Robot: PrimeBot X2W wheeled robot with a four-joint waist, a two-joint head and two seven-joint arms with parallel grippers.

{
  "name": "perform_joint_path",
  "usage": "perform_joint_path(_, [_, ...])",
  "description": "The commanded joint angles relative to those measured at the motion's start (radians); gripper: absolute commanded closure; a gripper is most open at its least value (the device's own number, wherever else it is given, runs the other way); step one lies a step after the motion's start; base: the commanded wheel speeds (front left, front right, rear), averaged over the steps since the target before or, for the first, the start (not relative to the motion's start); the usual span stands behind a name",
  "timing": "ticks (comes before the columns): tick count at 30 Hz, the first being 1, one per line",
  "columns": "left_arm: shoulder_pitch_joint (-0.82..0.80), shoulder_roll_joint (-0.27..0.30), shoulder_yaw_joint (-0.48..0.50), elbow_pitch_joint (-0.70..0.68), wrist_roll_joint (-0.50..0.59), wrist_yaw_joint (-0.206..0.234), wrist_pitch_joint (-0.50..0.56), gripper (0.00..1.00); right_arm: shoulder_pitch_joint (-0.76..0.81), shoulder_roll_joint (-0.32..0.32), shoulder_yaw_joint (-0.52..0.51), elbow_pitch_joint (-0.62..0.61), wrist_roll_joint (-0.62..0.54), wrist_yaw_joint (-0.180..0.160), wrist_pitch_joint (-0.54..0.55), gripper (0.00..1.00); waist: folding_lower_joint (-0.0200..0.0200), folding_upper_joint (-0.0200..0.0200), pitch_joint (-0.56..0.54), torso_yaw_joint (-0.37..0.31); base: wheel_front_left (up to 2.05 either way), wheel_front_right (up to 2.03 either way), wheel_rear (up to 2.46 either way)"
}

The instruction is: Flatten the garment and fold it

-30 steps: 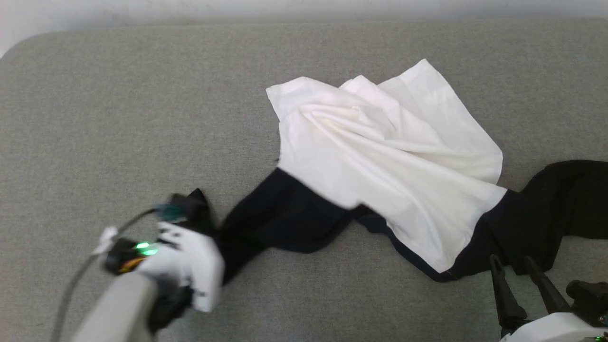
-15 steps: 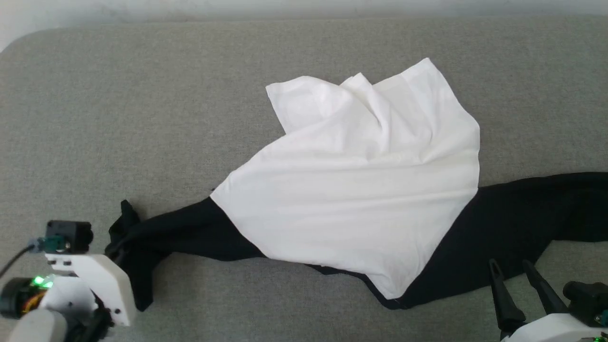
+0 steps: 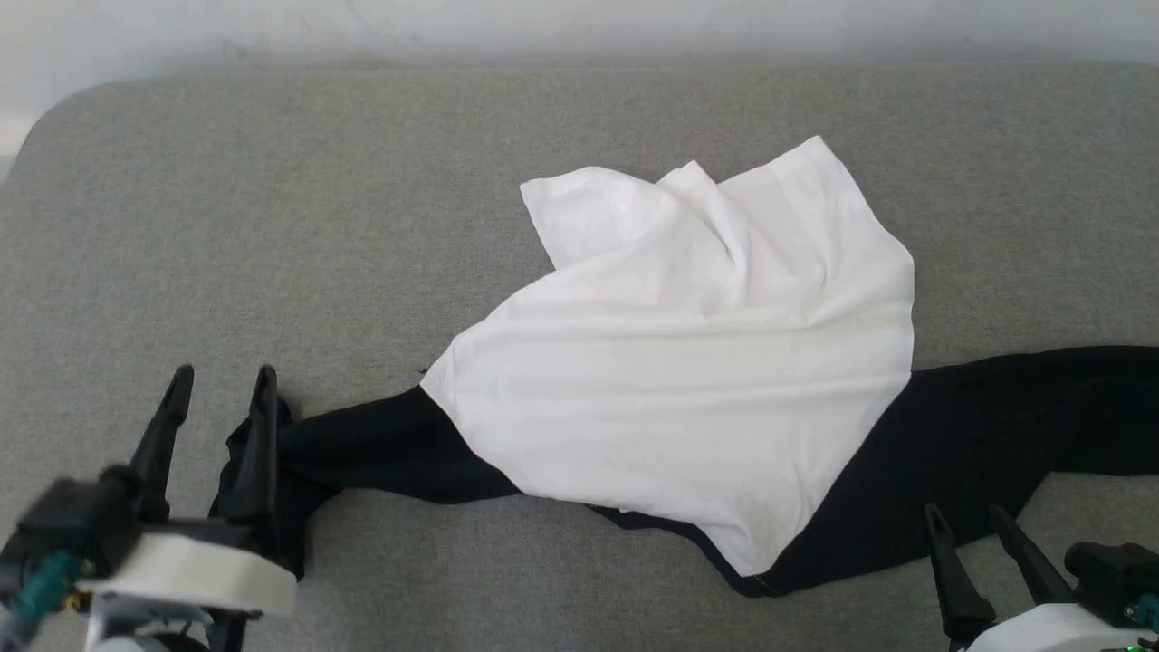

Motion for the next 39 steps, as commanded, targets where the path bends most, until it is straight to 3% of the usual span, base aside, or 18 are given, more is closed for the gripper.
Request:
perform_joint_path(1, [0.029, -0.016, -0.009, -0.009, 0.042, 0.023, -0.044, 0.0, 0.007, 0.002, 0.001, -0.004, -0.001, -0.001, 0.002, 0.0, 0.0001, 0.0, -0.001, 0.0, 0.0, 0.0, 0.0])
perform_joint_path(6, [0.102, -0.093, -0.059, -0.01, 0.138, 0.079, -0.134, 0.0, -0.003, 0.002, -0.004, -0.015, -0.007, -0.001, -0.008, 0.0, 0.0001, 0.0, -0.006, 0.001, 0.0, 0.0, 0.0])
perform_joint_path(11, [0.139, -0.149, -0.092, 0.028, 0.154, 0.082, -0.146, 0.0, -0.051, 0.002, -0.016, -0.061, -0.053, -0.001, 0.031, 0.0, 0.0001, 0.0, 0.001, 0.011, 0.0, 0.0, 0.0])
perform_joint_path(17, [0.114, -0.158, -0.09, 0.03, 0.171, 0.067, -0.148, 0.0, -0.185, 0.002, -0.03, -0.112, -0.117, -0.001, 0.17, 0.0, 0.0001, 0.0, 0.034, 0.027, 0.0, 0.0, 0.0])
perform_joint_path(21, [0.085, -0.16, -0.092, 0.024, 0.192, 0.052, -0.149, 0.0, -0.333, -0.018, -0.009, -0.11, -0.165, -0.001, 0.328, 0.0, 0.0001, 0.0, 0.068, 0.042, 0.0, 0.0, 0.0])
perform_joint_path(29, [0.027, -0.185, -0.117, 0.021, 0.224, 0.01, -0.149, 0.0, -0.608, -0.115, 0.002, 0.08, -0.133, -0.001, 0.669, 0.0, 0.0001, 0.0, 0.139, 0.094, 0.0, 0.0, 0.0])
perform_joint_path(32, [0.004, -0.197, -0.13, 0.026, 0.234, -0.009, -0.149, 0.0, -0.67, -0.158, 0.038, 0.161, -0.142, -0.001, 0.74, 0.0, 0.0001, 0.0, 0.162, 0.121, 0.0, 0.0, 0.0])
perform_joint_path(39, [-0.03, -0.229, -0.151, 0.05, 0.244, -0.047, -0.149, 0.0, -0.739, -0.158, 0.051, 0.328, -0.164, -0.001, 0.796, 0.0, 0.0001, 0.0, 0.198, 0.18, 0.0, 0.0, 0.0])
